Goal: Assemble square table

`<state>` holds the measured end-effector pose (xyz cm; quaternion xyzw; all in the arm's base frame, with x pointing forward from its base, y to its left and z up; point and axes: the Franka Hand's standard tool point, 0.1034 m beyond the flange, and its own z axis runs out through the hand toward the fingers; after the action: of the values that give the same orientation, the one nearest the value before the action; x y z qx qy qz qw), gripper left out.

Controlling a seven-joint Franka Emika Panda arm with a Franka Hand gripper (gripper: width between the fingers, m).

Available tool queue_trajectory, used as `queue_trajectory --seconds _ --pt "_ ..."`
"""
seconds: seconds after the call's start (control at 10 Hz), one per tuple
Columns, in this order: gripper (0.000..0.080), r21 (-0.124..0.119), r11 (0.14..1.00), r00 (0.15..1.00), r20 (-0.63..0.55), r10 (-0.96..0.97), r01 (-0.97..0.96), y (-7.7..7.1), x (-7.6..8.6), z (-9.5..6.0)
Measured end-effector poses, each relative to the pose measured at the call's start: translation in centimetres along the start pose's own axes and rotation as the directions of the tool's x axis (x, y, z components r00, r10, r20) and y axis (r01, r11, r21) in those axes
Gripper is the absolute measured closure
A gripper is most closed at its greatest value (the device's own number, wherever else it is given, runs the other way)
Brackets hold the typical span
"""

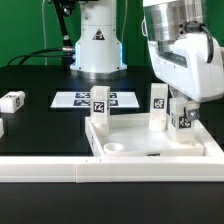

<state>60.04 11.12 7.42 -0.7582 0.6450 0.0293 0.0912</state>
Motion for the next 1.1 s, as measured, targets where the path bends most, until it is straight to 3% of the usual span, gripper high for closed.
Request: queue_trajectory --seconds 0.1,0.2,0.3,0.4,0.9,1.0,1.1 --pt "0.0293 -0.016 0.995 0.995 0.010 -0.098 0.099 0.08 0.05 -0.09" --pt "0.0293 -0.033 0.991 0.991 0.024 -0.130 0.130 0.07 -0.06 -0.26" --pt "0.0182 -0.051 0.973 0.974 0.035 -0.222 0.224 0.06 -0.23 -0.38" --pt "0.0182 -0.062 0.932 0.934 0.042 -0.354 0.357 -0.05 -0.26 -0.42" --pt "0.0150 -0.050 0.762 0.764 0.057 -0.643 0.645 0.03 -0.04 -0.31" --pt "0.0150 -0.063 0.702 0.705 0.062 -0.707 0.709 0.18 0.01 -0.30" --pt "0.0150 -0.116 0.559 0.569 0.080 -0.818 0.821 0.60 0.14 -0.31"
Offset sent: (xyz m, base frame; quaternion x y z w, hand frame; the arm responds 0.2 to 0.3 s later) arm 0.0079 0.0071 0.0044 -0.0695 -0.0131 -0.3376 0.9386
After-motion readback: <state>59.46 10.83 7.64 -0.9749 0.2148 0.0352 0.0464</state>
